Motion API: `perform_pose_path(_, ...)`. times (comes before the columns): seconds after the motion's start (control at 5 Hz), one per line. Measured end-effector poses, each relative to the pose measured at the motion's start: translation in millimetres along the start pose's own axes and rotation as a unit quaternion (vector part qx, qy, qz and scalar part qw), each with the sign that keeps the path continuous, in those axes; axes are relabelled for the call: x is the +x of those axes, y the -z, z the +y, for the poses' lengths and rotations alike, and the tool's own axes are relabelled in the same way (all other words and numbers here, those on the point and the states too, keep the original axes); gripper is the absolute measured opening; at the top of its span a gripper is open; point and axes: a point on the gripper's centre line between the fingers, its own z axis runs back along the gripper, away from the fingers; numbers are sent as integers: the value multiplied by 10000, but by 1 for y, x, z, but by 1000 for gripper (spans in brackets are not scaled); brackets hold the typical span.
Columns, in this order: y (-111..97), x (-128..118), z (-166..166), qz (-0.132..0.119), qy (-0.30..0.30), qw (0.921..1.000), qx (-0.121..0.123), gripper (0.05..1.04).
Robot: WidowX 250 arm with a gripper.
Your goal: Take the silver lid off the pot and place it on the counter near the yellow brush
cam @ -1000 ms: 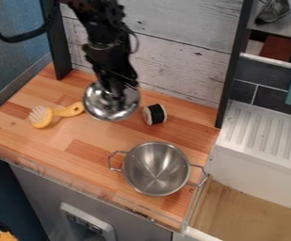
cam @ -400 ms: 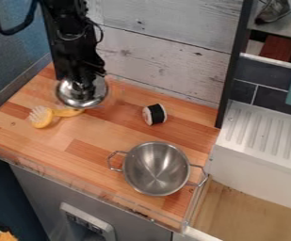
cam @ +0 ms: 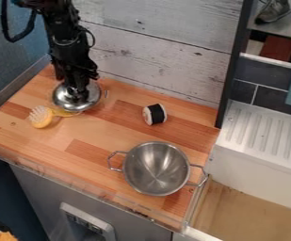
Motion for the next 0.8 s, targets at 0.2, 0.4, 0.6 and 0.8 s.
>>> perform_pose_path(0.2, 7, 7, 8, 31, -59, 10000, -66, 287)
perform_pose_path(0.4, 9, 10, 14, 65, -109, 9999, -98, 287)
perform_pose_path(0.6, 15, 13, 22, 58, -198, 9997, -120, 287)
perform_pose_path(0.8, 17, 14, 26, 93, -249, 9996, -134, 338)
